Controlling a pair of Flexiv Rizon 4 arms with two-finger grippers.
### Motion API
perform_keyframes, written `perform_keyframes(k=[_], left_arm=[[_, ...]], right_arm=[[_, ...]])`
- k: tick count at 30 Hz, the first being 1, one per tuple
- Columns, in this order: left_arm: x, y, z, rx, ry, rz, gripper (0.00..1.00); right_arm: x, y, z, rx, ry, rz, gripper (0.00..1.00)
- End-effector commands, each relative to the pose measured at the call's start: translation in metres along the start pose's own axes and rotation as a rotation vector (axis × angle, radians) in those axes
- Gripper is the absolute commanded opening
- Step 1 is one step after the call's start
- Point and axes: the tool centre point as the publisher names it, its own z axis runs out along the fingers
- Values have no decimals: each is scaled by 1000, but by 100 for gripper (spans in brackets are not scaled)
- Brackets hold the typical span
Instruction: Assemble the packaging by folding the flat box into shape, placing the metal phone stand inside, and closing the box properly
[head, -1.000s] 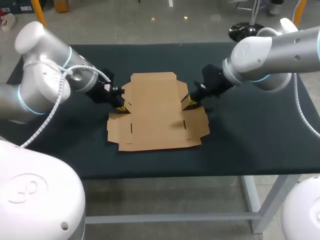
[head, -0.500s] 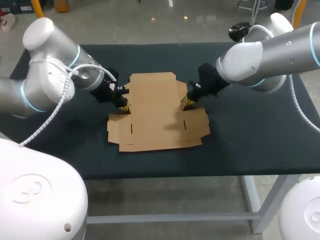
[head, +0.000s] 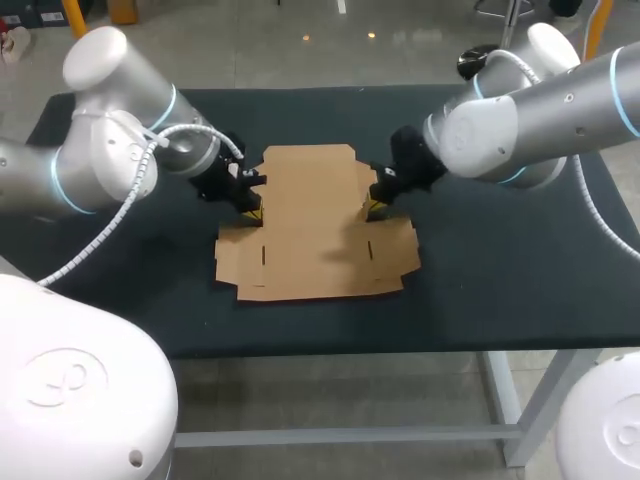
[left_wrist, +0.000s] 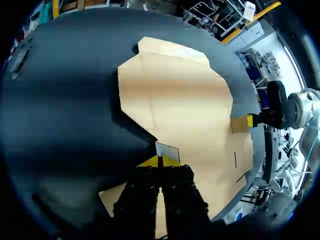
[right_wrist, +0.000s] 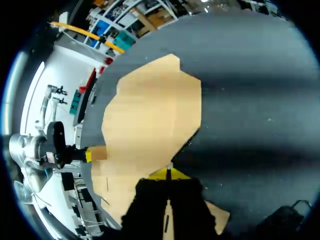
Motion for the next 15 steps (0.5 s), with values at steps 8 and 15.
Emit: perform_keyframes(k=[8, 15], left_arm=[[7, -1, 3, -7, -34, -3, 0], [9, -1, 6, -12, -31, 2, 0]], right_arm=[[4, 2, 3, -4, -26, 4, 0], [6, 3, 7, 1, -33, -4, 0]])
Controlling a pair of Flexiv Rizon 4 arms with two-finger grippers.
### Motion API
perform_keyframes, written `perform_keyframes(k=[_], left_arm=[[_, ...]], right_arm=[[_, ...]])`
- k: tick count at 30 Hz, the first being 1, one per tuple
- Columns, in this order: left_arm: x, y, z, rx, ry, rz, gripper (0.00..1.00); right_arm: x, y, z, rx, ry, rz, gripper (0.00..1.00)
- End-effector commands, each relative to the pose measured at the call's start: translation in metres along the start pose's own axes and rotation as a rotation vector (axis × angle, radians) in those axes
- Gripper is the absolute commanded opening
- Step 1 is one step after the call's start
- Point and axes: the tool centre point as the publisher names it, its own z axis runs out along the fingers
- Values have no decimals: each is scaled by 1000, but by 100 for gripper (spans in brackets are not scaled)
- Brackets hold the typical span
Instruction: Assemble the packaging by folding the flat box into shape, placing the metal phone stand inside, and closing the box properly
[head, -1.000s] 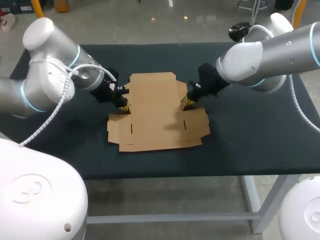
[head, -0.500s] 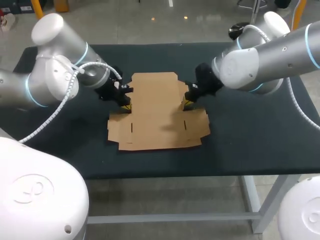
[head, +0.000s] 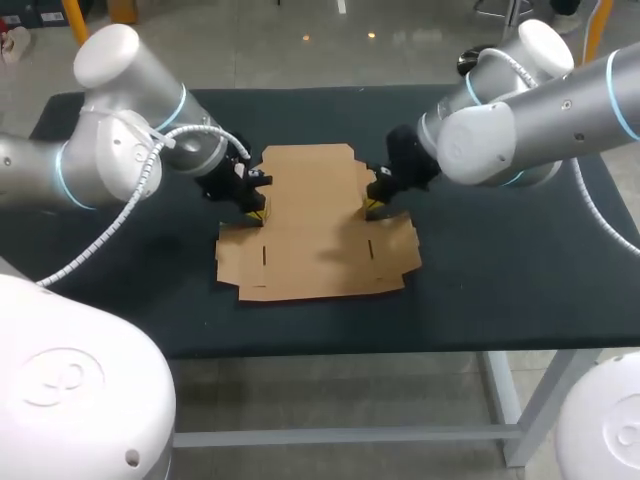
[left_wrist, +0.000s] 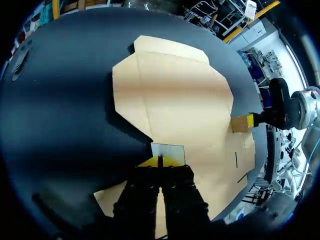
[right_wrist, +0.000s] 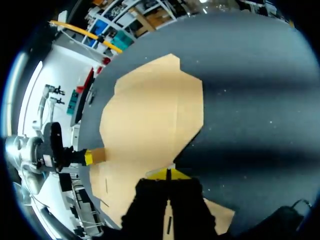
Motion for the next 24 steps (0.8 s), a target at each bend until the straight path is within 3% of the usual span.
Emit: perform_keyframes(k=[1, 24], left_arm=[[4, -2, 4, -8, -10, 0, 0], [10, -5, 11, -8, -37, -7, 0]], right_arm=[[3, 1, 4, 3, -6, -3, 0], [5, 1, 12, -8, -72, -13, 0]])
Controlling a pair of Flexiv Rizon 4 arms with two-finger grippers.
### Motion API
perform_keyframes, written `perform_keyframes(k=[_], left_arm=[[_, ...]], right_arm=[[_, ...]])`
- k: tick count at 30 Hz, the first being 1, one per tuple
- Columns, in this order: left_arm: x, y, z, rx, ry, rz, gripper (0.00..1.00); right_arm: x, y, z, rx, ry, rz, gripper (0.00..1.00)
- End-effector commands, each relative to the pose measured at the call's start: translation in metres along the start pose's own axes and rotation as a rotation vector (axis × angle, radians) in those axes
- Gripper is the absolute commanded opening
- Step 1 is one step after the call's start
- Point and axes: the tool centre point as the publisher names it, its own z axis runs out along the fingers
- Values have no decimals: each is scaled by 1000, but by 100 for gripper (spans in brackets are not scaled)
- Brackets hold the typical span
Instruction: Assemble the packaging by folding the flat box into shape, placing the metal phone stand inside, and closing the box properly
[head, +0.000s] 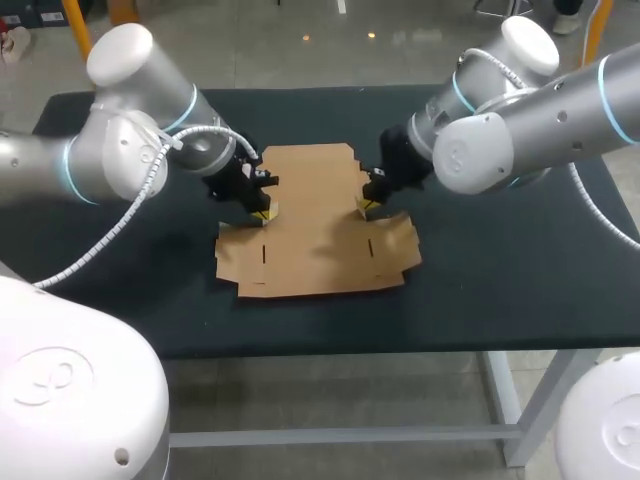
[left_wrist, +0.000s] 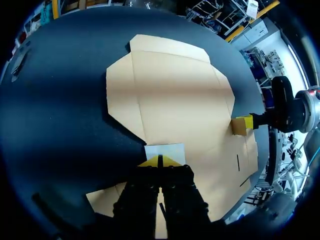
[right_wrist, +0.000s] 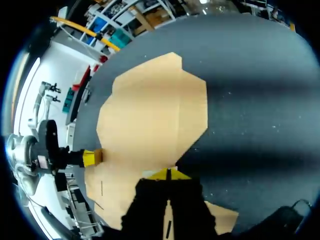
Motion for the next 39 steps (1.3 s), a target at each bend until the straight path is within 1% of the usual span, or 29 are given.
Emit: perform_keyframes(k=[1, 11, 20, 26, 27, 30, 34, 39], left_arm=[[5, -1, 4, -6, -18, 0, 0], [6, -4, 10, -8, -33, -1, 0], [7, -4, 17, 3, -49, -12, 0], [5, -5, 25, 18, -93, -33, 0], [5, -5, 27, 15, -93, -34, 0], [2, -6, 32, 15, -107, -53, 0], [0, -5, 33, 15, -110, -62, 0], [-2, -5, 32, 18, -119, -70, 0]], right_arm=[[5, -2, 6, -8, -23, 0, 0], [6, -4, 10, -11, -54, -2, 0], [7, -7, 16, -20, -101, -3, 0], [4, -9, 28, 5, -123, 5, 0], [4, -10, 30, 5, -137, 7, 0], [3, -11, 34, 19, -139, 10, 0], [-1, -12, 37, 39, -140, 32, 0], [-4, -11, 34, 45, -147, 51, 0]])
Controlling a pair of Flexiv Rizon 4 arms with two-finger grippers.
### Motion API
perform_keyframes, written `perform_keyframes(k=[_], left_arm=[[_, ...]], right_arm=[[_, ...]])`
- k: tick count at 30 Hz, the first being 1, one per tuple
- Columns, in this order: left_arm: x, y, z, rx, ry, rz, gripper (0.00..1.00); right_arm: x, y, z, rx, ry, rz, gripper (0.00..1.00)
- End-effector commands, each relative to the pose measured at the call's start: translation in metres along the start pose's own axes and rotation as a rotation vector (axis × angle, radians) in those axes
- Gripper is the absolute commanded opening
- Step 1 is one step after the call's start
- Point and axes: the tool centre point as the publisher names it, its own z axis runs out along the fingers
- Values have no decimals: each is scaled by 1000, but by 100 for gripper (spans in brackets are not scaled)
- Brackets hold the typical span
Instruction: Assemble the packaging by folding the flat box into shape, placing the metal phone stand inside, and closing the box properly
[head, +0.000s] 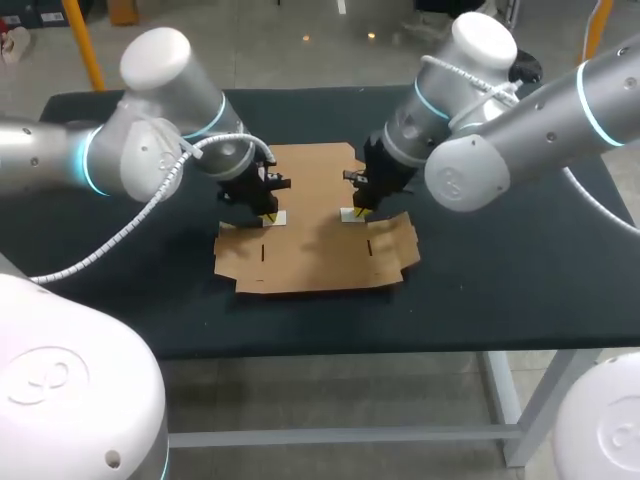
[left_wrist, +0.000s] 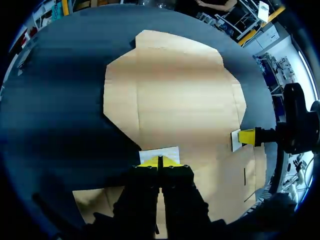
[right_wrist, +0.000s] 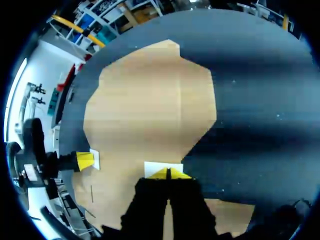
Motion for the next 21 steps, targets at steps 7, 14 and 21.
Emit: perform_keyframes(k=[7, 14, 21], left_arm=[[-1, 0, 0, 14, -23, 1, 0], [-3, -1, -20, 34, -27, -6, 0], [-12, -2, -34, 35, -30, -40, 0]], right_arm=[[-2, 3, -3, -16, 25, 10, 0], [-7, 9, -25, -35, 78, 29, 0], [-17, 11, -35, -29, 116, 59, 0]])
